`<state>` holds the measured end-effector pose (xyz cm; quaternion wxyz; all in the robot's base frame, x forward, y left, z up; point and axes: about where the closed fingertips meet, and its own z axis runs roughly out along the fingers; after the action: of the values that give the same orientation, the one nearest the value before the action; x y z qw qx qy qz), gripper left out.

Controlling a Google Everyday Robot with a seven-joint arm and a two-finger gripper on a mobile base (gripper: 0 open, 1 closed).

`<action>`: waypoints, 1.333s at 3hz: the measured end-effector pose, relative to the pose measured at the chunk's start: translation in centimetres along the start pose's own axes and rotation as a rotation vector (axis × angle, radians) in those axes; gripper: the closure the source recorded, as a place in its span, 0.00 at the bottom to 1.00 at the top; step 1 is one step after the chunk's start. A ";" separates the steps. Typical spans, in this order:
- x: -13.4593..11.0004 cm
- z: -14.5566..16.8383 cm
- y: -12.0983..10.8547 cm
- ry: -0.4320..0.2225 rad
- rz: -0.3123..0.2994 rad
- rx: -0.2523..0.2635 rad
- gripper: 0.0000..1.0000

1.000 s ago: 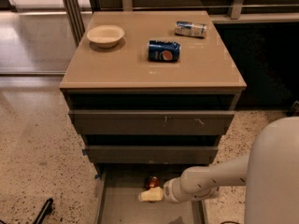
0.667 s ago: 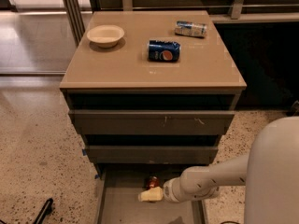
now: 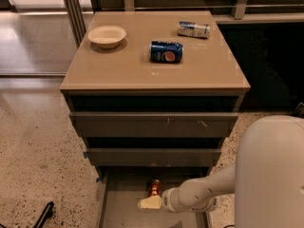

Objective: Pick coke can from bottom drawer and place on counter

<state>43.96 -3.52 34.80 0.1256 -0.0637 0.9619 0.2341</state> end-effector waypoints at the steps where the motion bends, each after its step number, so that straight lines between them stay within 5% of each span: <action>1: -2.9 2.0 -0.7 -0.114 -0.004 0.044 0.00; 2: -6.6 3.1 -1.6 -0.223 -0.023 0.093 0.00; 4: -5.3 4.3 -3.4 -0.194 0.019 0.131 0.00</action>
Offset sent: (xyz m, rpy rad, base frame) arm 0.1134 0.0010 -0.0204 -0.0941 -0.3162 -0.1438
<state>50.62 -4.21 31.09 0.2199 -0.0233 0.9590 0.1770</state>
